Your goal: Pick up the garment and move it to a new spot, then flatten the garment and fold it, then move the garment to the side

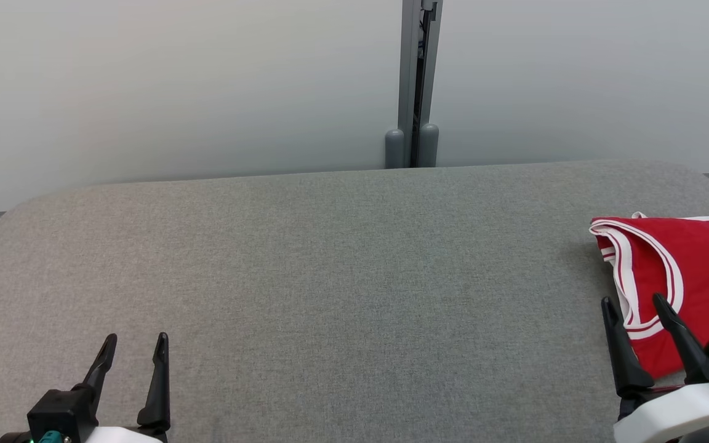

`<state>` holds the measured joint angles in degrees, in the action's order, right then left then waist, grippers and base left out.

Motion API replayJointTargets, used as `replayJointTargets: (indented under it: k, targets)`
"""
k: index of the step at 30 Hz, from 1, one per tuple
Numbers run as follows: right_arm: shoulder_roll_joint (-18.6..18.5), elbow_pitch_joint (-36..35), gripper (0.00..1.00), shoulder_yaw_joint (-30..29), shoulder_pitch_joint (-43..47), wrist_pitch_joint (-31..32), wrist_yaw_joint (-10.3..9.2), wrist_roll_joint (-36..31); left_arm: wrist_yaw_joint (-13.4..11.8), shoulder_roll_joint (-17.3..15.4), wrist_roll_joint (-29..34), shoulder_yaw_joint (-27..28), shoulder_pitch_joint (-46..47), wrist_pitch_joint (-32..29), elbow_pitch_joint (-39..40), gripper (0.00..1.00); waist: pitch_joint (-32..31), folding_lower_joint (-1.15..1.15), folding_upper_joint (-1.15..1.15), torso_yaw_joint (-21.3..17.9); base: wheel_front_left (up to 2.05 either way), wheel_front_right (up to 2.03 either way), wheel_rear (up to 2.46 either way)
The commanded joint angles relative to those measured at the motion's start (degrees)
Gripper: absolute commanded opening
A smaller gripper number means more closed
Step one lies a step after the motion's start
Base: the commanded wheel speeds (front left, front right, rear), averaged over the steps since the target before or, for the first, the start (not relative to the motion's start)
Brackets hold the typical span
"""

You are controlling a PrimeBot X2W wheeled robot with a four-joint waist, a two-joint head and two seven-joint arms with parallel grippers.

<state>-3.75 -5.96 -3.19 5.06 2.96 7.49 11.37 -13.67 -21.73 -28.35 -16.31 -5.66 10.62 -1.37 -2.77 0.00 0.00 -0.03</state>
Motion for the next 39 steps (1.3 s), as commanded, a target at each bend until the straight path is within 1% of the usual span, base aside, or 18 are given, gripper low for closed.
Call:
replayJointTargets:
  k: [1,22,39]
  targets:
    - [0.0,-0.2,1.00,-0.1,0.3,0.0,0.01,-0.1,-0.4,-0.5,-0.2,0.3,-0.1,0.0,0.2,1.00,0.0,0.00,0.00,0.0,0.00,0.00,0.00]
    - [0.6,0.6,1.00,-0.3,0.6,0.1,0.01,0.3,-1.1,-1.2,-0.8,0.2,-0.3,-0.5,0.2,1.00,-0.1,0.00,0.00,-0.5,0.00,0.00,0.00]
    - [0.7,0.1,1.00,-0.4,0.8,0.4,0.01,0.6,-1.6,-1.3,-1.0,-0.2,0.2,-0.1,0.4,1.00,0.7,0.00,0.00,-0.1,0.00,0.00,0.00]
